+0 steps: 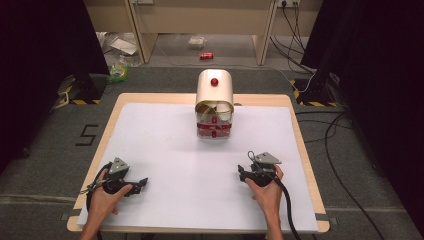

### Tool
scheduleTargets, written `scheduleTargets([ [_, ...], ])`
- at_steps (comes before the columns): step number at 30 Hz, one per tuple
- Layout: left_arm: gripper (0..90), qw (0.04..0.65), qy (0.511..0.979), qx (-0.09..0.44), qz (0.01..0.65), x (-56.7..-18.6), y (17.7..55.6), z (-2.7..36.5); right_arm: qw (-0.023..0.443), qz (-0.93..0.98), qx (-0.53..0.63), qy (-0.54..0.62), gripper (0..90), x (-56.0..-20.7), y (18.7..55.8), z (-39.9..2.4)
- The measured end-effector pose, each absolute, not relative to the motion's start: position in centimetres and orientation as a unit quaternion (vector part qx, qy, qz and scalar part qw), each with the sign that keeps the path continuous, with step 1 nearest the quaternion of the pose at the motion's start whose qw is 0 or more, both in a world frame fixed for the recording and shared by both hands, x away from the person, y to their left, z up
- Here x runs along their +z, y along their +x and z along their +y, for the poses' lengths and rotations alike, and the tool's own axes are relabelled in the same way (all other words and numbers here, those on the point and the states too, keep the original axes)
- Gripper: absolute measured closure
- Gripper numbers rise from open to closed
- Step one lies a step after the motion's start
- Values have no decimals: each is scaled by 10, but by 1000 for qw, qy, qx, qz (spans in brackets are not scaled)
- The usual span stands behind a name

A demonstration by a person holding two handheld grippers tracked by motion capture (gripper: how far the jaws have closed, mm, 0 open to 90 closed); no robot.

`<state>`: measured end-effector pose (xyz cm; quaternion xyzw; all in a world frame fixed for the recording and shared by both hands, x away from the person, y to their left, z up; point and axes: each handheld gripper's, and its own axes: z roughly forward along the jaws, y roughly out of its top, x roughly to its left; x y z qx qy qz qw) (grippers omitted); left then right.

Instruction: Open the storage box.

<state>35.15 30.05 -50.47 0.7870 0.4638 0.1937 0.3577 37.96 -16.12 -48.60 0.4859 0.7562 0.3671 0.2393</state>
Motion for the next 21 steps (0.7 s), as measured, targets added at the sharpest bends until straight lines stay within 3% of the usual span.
scheduleTargets([
  [9,96,358,787,194,464,-505,351,300,246,752,388,473,264,-480,390,-138],
  [21,96,358,787,194,464,-505,351,300,296,710,421,481,288,-476,402,-115],
])
